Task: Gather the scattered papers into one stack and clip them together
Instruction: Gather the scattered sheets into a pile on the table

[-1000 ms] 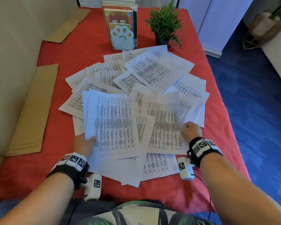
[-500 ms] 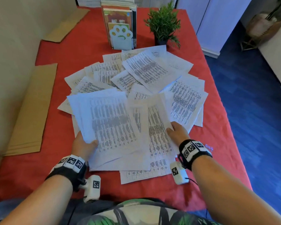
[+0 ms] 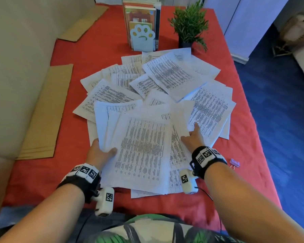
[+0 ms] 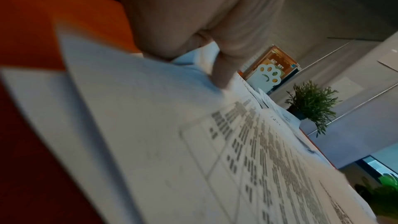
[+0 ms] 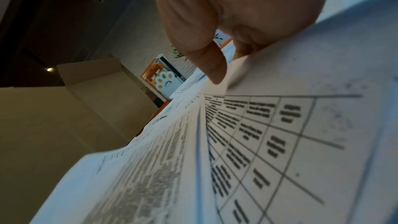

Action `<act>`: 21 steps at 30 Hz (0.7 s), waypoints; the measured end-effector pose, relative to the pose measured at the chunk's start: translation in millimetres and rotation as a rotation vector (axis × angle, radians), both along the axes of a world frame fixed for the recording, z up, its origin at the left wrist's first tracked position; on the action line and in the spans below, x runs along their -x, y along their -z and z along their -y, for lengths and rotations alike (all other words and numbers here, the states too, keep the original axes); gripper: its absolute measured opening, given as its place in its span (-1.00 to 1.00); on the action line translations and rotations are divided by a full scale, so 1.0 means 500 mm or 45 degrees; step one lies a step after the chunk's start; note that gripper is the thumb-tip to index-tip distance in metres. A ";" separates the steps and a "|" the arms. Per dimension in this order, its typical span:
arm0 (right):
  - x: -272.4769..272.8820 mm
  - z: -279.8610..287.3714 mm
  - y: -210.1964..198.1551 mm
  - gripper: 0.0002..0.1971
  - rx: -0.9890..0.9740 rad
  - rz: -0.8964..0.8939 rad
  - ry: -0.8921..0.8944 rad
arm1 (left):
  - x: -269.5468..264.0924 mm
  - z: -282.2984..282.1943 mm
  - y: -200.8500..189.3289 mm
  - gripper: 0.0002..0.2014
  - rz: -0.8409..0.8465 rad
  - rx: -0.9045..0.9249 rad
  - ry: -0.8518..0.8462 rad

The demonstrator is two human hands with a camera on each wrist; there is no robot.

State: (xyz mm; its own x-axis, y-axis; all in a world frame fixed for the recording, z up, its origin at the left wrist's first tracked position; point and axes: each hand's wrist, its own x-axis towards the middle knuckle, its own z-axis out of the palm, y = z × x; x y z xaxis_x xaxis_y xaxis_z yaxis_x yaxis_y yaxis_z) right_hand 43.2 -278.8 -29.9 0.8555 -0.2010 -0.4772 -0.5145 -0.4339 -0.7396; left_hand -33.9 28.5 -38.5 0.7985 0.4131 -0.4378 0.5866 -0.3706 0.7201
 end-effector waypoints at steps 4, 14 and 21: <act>0.001 -0.003 -0.005 -0.62 0.167 0.055 -0.149 | 0.006 0.006 0.001 -0.61 0.021 -0.053 -0.019; 0.042 0.062 0.014 -0.83 0.166 0.020 -0.167 | -0.084 -0.015 -0.019 -0.56 -0.016 0.150 -0.545; 0.061 0.049 0.024 -0.68 0.046 -0.051 -0.095 | -0.153 0.011 -0.037 -0.60 -0.046 0.163 -0.469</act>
State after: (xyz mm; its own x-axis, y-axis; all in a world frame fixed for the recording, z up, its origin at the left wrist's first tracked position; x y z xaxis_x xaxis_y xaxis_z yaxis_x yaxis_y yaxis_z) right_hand 12.7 -303.3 -41.7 0.8493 -0.1553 -0.5045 -0.5084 -0.4984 -0.7023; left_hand 42.7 23.3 -20.1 0.5901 0.6094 -0.5296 0.6893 -0.0388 0.7234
